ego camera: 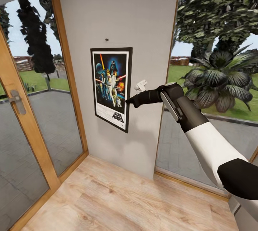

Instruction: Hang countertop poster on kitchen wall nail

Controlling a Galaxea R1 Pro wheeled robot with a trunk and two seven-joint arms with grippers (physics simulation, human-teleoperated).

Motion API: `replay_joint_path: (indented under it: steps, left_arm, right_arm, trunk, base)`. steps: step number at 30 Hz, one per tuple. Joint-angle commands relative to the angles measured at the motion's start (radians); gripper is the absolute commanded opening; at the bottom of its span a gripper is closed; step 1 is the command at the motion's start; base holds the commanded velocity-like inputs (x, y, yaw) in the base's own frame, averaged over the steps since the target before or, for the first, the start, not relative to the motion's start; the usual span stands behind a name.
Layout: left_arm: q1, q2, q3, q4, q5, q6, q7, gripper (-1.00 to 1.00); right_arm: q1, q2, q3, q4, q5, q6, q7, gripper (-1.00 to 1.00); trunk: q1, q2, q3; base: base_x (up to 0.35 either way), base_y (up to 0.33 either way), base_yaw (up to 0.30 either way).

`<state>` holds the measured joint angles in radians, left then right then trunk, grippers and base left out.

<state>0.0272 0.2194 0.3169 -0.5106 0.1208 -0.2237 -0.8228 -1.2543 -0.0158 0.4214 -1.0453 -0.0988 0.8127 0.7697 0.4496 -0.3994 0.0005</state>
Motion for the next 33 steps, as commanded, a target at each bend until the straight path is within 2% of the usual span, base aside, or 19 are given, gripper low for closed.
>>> replay_joint_path:
  steps: [1,13,27,33]
  left_arm:
    - [0.000,0.000,0.001,0.000,0.003,0.000,-0.004,1.00]
    - [0.000,0.000,0.001,0.000,0.003,0.000,-0.004,1.00]
    - [0.000,0.000,0.001,0.000,0.003,0.000,-0.004,1.00]
    - [0.000,0.001,0.002,0.001,0.003,-0.002,-0.006,1.00]
  right_arm:
    - [-0.001,-0.001,0.002,-0.001,-0.012,0.008,-0.003,-1.00]
    - [0.000,0.000,0.002,-0.008,-0.012,0.005,-0.003,-1.00]
    - [0.000,-0.001,0.002,-0.015,-0.012,0.003,-0.002,-1.00]
    - [0.000,-0.002,0.002,-0.018,-0.013,0.003,0.000,-1.00]
  trunk:
    - [0.000,-0.001,0.000]
    - [0.000,-0.001,0.000]
    - [0.000,-0.001,0.000]
    - [0.000,-0.001,0.003]
  base:
    - [0.000,0.000,0.000]
    - [0.051,-0.039,0.000]
    - [0.084,0.070,-0.001]
    - [0.003,0.003,-0.143]
